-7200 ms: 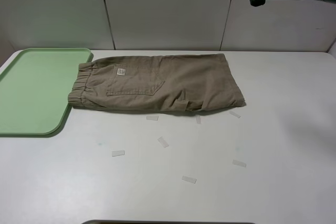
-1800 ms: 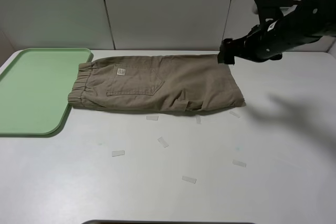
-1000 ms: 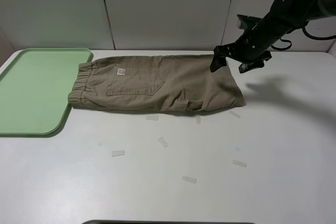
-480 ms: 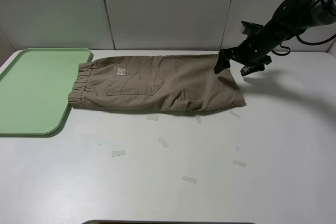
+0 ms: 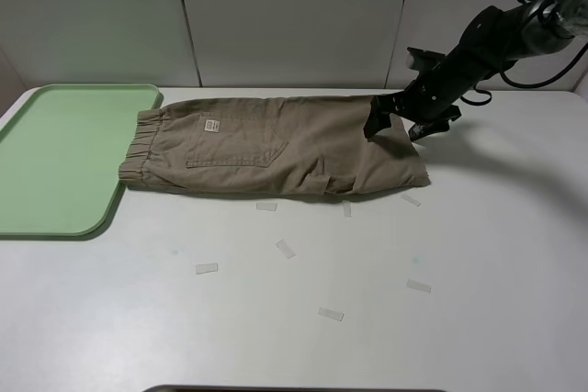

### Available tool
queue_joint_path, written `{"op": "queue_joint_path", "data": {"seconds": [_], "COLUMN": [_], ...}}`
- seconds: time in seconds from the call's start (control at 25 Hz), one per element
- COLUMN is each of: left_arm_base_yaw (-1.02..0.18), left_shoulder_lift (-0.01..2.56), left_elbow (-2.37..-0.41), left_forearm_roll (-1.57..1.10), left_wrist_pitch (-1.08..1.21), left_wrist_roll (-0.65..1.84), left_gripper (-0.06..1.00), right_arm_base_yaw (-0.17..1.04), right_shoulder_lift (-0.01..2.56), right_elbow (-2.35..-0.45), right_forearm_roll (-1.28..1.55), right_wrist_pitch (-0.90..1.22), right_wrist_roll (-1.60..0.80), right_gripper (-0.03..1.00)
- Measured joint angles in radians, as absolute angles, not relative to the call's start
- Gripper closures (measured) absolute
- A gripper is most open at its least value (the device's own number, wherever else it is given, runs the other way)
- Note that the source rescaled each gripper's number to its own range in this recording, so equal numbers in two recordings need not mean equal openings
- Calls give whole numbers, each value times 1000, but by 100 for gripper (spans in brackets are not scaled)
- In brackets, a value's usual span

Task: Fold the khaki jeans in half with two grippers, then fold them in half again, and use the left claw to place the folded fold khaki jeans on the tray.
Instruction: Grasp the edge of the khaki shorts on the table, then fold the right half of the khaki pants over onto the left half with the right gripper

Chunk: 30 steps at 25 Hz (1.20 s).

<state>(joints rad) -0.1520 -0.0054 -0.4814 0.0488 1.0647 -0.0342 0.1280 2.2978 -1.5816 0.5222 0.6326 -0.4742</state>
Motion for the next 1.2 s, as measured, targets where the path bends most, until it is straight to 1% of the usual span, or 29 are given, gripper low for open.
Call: {"op": "queue_joint_path", "data": {"seconds": [0.28,0.32,0.36,0.44,0.48,0.56,0.64,0.68,0.84,0.92,1.2], "left_arm_base_yaw": [-152,-152,-152,-152,-152,-152,-152,-152,-152,-152,-152], "left_shoulder_lift": [-5,-5,-5,-5,-5,-5,-5,-5,-5,-5,-5], "left_elbow": [-481,-481,-481,-481,-481,-481,-481,-481,-481,-481,-481], "left_forearm_roll": [49,49,49,49,49,49,49,49,49,49,49], "left_wrist_pitch": [1065,1065,1065,1065,1065,1065,1065,1065,1065,1065,1065], "left_wrist_roll": [-34,-34,-34,-34,-34,-34,-34,-34,-34,-34,-34], "left_gripper": [-5,-5,-5,-5,-5,-5,-5,-5,-5,-5,-5], "right_arm_base_yaw": [171,173,174,174,174,175,196,206,208,208,193], "right_shoulder_lift": [2306,2306,2307,2310,2312,2312,2313,2313,2303,2283,2146], "right_elbow": [-1588,-1588,-1589,-1590,-1592,-1593,-1593,-1592,-1574,-1534,-1284], "right_forearm_roll": [520,516,508,485,464,429,410,392,374,374,359], "right_wrist_pitch": [616,616,617,613,611,619,652,666,699,705,667], "right_wrist_roll": [-488,-488,-489,-490,-490,-491,-489,-485,-445,-430,-416], "right_gripper": [-3,-2,2,16,28,60,88,94,94,94,94]}}
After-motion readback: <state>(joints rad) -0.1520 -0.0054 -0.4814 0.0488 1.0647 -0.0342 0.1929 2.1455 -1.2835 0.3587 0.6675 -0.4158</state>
